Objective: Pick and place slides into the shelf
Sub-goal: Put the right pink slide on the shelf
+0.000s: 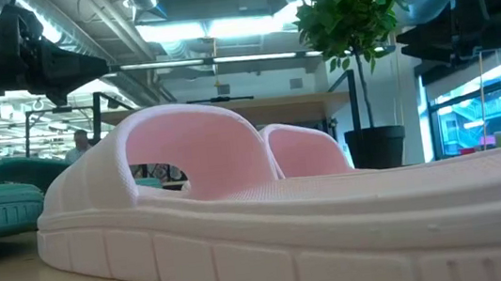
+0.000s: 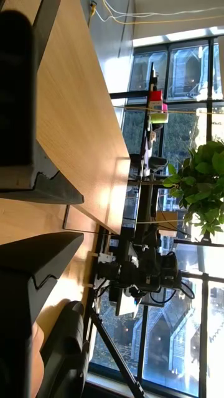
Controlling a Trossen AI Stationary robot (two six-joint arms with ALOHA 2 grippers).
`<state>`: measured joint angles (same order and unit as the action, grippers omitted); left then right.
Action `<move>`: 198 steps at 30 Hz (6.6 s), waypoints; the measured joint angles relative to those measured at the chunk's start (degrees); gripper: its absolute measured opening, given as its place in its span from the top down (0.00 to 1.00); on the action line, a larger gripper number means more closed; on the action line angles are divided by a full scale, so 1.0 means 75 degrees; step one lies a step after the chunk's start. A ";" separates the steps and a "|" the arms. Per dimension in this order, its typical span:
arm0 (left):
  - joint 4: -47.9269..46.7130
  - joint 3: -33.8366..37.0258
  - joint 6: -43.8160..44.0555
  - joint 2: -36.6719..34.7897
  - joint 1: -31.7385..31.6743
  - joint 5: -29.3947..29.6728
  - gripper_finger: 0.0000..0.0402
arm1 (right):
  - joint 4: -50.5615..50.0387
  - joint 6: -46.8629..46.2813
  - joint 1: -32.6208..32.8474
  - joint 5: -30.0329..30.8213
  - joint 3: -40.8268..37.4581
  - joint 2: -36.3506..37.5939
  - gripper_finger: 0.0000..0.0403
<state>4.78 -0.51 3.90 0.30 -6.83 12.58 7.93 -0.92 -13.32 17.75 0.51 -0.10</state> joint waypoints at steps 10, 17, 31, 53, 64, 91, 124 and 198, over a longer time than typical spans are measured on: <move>-0.0003 0.0000 0.0000 0.0002 -0.0003 0.0001 0.81 | -0.0001 0.0201 0.0000 -0.0002 0.0000 0.0000 0.39; -0.0003 0.0000 0.0000 0.0000 -0.0003 0.0003 0.81 | -0.0001 0.0151 0.0000 0.0021 0.0000 0.0000 0.39; -0.0003 0.0001 0.0000 0.0002 -0.0002 0.0003 0.81 | -0.0002 0.1002 0.0048 0.0017 0.0027 -0.0018 0.39; -0.0002 0.0000 -0.0003 0.0000 0.0000 0.0006 0.81 | -0.1589 0.1794 0.1465 0.0027 0.3255 -0.4412 0.39; -0.0001 0.0000 -0.0003 0.0001 -0.0001 0.0006 0.81 | -0.2276 0.1755 0.3512 0.0146 0.4888 -0.6788 0.39; -0.0003 0.0000 -0.0006 0.0001 -0.0001 0.0045 0.81 | -0.0415 0.1998 0.5476 0.2016 0.5939 -1.1966 0.39; -0.0003 0.0000 -0.0006 0.0000 -0.0003 0.0054 0.81 | 0.1456 0.2156 0.4945 0.1184 0.5931 -1.3817 0.59; -0.0277 0.0000 -0.0396 0.0000 0.0000 0.0055 0.81 | -0.3994 0.0530 -0.0119 0.3401 0.9227 -1.2018 0.97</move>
<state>2.70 -0.51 0.93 0.30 -6.83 12.99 -22.02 3.05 -14.22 43.25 69.71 -90.24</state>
